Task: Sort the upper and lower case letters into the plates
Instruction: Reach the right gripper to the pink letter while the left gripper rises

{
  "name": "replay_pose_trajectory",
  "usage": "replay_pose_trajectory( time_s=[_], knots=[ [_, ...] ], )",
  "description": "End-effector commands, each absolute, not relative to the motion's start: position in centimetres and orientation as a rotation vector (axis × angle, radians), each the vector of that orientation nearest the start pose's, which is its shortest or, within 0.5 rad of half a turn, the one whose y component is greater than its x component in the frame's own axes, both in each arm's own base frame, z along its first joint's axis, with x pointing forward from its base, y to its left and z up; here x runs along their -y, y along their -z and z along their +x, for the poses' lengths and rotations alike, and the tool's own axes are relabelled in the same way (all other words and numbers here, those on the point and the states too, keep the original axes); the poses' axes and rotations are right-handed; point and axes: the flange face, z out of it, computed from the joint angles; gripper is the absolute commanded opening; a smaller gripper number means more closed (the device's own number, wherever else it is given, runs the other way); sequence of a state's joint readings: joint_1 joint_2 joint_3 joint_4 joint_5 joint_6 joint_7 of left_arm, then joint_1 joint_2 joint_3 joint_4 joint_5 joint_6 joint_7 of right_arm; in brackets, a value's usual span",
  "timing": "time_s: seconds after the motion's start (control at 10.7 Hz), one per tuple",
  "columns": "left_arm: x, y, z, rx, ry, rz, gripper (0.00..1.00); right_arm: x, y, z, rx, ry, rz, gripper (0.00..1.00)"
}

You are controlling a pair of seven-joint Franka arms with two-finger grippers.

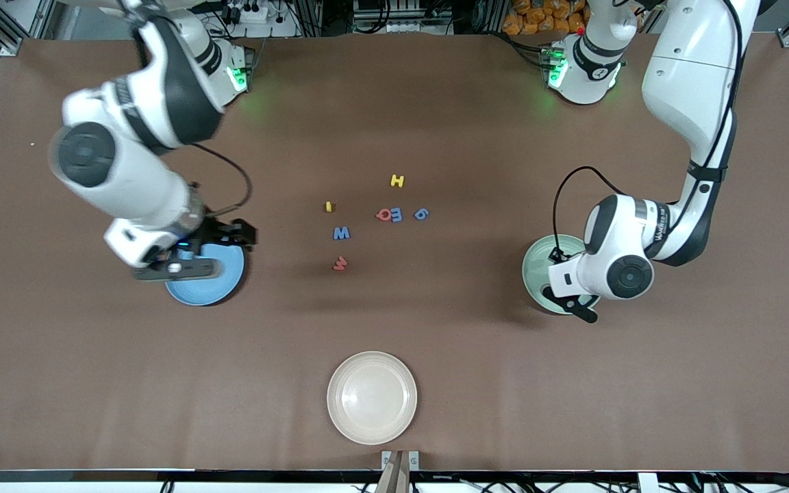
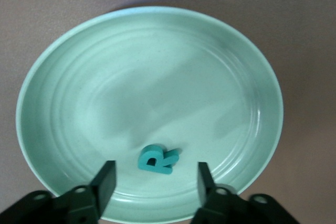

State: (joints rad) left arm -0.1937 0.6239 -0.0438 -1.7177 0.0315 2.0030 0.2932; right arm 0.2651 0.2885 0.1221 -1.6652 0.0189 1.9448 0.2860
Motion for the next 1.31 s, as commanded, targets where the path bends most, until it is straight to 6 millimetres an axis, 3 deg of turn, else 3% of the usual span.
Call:
replay_pose_trajectory(
  time_s=[0.0, 0.19, 0.47, 0.65, 0.93, 1.21],
  knots=[
    [15.6, -20.7, 61.3, -0.805, -0.526, -3.022, 1.0, -26.5, -38.6, 57.2, 0.15, -0.014, -3.079, 1.0],
    [16.2, -21.5, 61.4, -0.719, -0.503, -3.04, 1.0, -29.5, -34.5, 56.9, 0.041, -0.021, -3.071, 1.0],
    [19.2, -22.2, 60.7, -0.558, -0.506, -3.05, 1.0, -34.8, -29.2, 55.8, -0.223, 0.002, -3.043, 0.95],
    [20.6, -22.5, 60.2, -0.418, -0.508, -3.056, 1.0, -36.8, -26.0, 56.2, -0.321, 0.024, -3.051, 0.9],
    [20.5, -22.5, 60.2, -0.425, -0.513, -3.056, 1.0, -37.2, -22.3, 56.1, -0.424, 0.043, -3.116, 0.81],
    [20.3, -22.5, 60.2, -0.42, -0.513, -3.057, 1.0, -36.8, -20.4, 56.4, -0.53, 0.024, -3.104, 0.77]
  ],
)
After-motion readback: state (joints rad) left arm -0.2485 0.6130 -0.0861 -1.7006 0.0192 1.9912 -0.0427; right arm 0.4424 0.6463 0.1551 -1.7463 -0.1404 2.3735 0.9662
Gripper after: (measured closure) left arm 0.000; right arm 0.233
